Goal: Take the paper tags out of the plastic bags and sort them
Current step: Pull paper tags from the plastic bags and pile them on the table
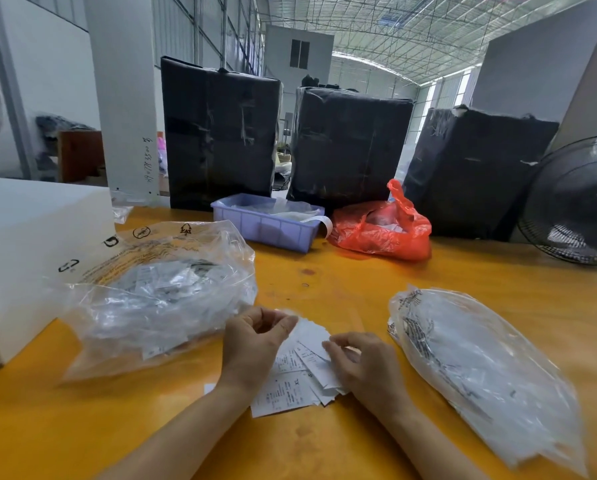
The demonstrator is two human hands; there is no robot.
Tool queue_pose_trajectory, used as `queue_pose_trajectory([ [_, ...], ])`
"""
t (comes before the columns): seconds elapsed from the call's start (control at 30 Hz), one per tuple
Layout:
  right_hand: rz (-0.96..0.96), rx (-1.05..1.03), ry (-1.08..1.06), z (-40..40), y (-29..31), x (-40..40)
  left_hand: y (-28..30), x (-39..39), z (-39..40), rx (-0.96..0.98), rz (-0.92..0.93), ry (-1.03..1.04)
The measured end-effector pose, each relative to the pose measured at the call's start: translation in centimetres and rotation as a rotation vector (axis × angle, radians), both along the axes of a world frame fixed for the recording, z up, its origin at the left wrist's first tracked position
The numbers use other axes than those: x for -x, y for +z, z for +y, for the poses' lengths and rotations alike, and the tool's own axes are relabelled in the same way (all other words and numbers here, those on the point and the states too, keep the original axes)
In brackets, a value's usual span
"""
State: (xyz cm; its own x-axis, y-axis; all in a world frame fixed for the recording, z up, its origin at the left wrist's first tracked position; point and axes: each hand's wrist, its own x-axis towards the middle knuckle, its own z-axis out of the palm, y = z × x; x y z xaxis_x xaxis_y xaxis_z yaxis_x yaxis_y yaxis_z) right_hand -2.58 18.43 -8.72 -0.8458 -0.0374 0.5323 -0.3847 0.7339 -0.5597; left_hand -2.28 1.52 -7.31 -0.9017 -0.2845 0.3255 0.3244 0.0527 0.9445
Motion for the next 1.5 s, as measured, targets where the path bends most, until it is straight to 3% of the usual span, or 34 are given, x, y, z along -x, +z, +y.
queue_pose_trajectory([
  [0.17, -0.043, -0.148, -0.005, -0.2, 0.1, 0.0, 0.0, 0.0, 0.2, 0.028, 0.018, -0.043],
  [0.37, 0.141, -0.141, -0.006, -0.3, 0.1, 0.0, 0.0, 0.2, 0.3, 0.01, -0.008, -0.062],
  [0.47, 0.17, 0.082, -0.072, -0.2, 0.4, 0.2, 0.2, 0.4, 0.2, 0.006, -0.03, -0.071],
  [0.57, 0.059, 0.395, -0.063, 0.0, 1.0, 0.3, 0.4, 0.4, 0.3, 0.019, -0.049, -0.09],
  [0.73, -0.049, 0.644, 0.038, -0.1, 1.4, -0.1, 0.6, 0.3, 0.3, 0.029, -0.054, -0.139],
  [1.1, -0.091, 0.776, 0.115, 0.2, 1.3, 0.1, 0.2, 0.6, 0.6, 0.039, -0.034, -0.19],
  [1.5, -0.019, 0.764, 0.139, 0.2, 2.4, 0.0, 0.3, 0.5, 0.4, -0.025, -0.056, -0.197],
])
